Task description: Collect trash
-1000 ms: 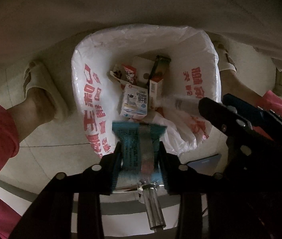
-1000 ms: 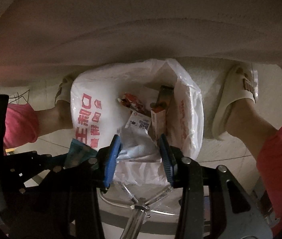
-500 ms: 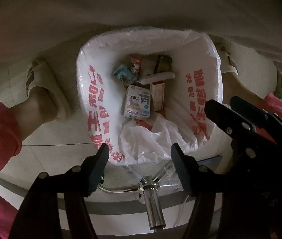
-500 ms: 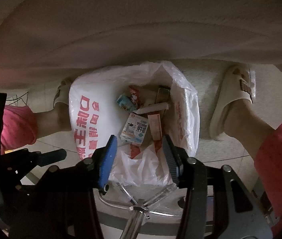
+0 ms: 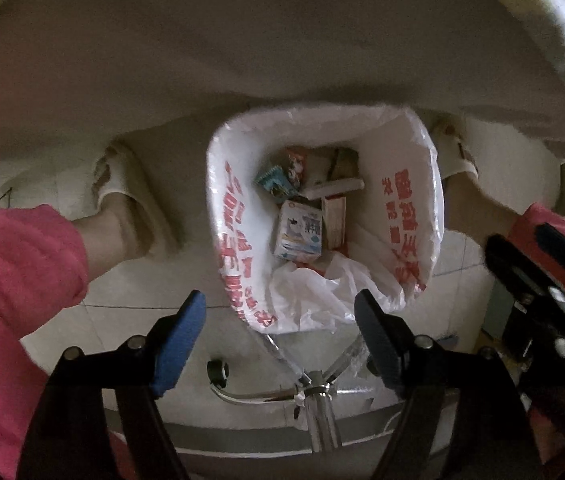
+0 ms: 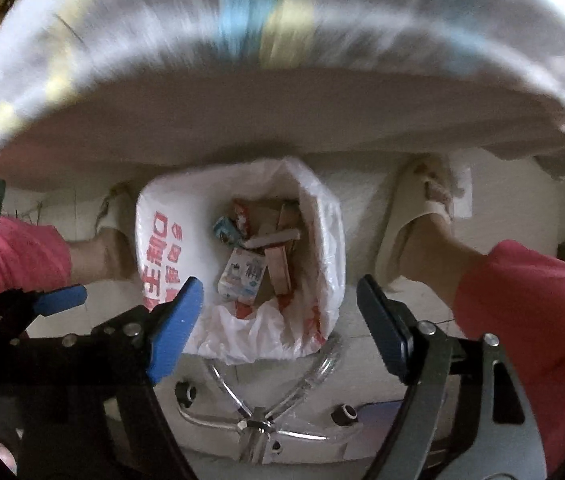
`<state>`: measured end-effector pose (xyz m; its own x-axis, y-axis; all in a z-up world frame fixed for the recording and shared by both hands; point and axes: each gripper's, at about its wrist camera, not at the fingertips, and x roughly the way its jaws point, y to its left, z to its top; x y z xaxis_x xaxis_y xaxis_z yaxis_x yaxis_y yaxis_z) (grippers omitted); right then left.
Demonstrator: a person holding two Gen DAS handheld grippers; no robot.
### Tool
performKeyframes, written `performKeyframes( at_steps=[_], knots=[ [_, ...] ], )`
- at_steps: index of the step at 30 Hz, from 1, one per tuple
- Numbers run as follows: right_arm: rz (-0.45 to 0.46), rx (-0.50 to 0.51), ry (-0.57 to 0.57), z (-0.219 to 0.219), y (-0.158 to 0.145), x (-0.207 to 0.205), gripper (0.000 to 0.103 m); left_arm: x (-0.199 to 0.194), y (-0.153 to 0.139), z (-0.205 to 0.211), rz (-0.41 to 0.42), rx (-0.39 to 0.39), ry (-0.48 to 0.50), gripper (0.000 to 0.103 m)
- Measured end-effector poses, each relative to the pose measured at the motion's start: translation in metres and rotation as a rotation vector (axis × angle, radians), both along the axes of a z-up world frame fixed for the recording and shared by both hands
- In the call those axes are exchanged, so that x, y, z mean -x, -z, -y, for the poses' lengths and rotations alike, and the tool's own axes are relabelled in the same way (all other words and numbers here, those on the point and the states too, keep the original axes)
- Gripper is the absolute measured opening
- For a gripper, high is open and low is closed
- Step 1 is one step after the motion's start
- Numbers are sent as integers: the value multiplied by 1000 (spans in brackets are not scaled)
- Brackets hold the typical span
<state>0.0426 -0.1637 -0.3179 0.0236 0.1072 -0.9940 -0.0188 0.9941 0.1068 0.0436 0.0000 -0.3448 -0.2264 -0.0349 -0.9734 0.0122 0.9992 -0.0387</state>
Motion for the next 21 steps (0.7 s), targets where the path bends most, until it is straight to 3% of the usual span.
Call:
performKeyframes(
  at_steps=[2, 8, 14, 19, 21],
  knots=[
    [35, 12, 3, 1, -17, 7, 89, 2, -13, -5, 34, 2, -20, 75],
    [136, -9, -21, -9, -63, 25, 90, 7, -60, -7, 181, -55, -16, 76],
    [247, -18, -16, -13, -114, 37, 90, 14, -106, -8, 293, -44, -29, 76],
    [358, -51, 9, -11, -158, 49, 91, 21, -159, -9, 442, -67, -41, 77],
    [398, -80, 28, -9, -175, 52, 91, 25, -181, -10, 506, -61, -52, 82]
  ],
)
